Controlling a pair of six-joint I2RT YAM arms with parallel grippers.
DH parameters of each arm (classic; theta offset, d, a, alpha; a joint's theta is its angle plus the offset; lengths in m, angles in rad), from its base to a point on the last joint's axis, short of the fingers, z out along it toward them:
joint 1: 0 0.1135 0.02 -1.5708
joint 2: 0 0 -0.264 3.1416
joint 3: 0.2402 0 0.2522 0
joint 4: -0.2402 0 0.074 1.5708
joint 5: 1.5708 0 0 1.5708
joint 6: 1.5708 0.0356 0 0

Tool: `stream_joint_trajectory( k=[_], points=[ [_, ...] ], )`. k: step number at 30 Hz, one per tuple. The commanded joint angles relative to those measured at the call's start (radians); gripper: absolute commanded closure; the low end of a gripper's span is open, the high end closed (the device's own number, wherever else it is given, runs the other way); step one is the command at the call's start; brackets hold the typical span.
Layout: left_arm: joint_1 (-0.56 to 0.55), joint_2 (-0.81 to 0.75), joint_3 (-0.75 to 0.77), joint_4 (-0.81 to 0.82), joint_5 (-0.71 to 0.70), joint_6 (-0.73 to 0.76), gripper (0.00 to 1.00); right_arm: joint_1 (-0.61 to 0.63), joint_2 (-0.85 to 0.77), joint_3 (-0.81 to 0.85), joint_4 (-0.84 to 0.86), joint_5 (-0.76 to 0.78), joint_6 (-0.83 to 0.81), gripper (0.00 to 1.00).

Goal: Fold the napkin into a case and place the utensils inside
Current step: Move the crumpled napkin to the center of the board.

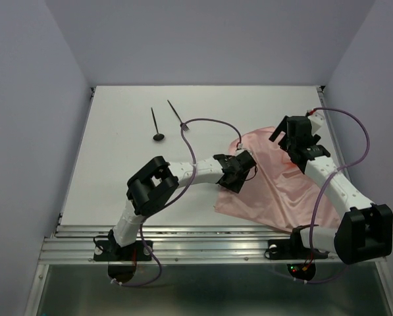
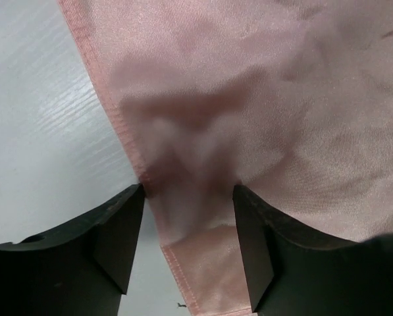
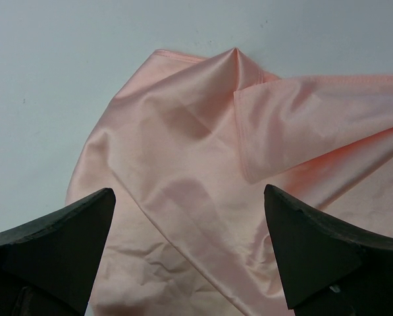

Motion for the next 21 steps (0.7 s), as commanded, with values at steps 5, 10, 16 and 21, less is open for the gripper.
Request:
stream_joint_trajectory(
  k=[5, 10, 16, 21],
  points=[
    [0.002, 0.041, 0.02, -0.045, -0.061, -0.002, 0.6, 0.002, -0.014, 0.005, 0.042, 0.019, 0.009, 0.0],
    [0.064, 0.008, -0.006, -0.039, -0.041, -0.009, 1.0, 0.002, -0.012, -0.004, 0.042, 0.005, 0.005, 0.0],
    [0.24, -0.142, -0.095, 0.013, 0.046, -0.009, 1.0, 0.002, 0.023, -0.002, -0.01, -0.071, -0.005, 0.0],
    [0.383, -0.242, -0.15, 0.049, 0.096, -0.002, 1.0, 0.002, 0.112, 0.025, -0.111, -0.17, 0.024, 0.0]
  ],
)
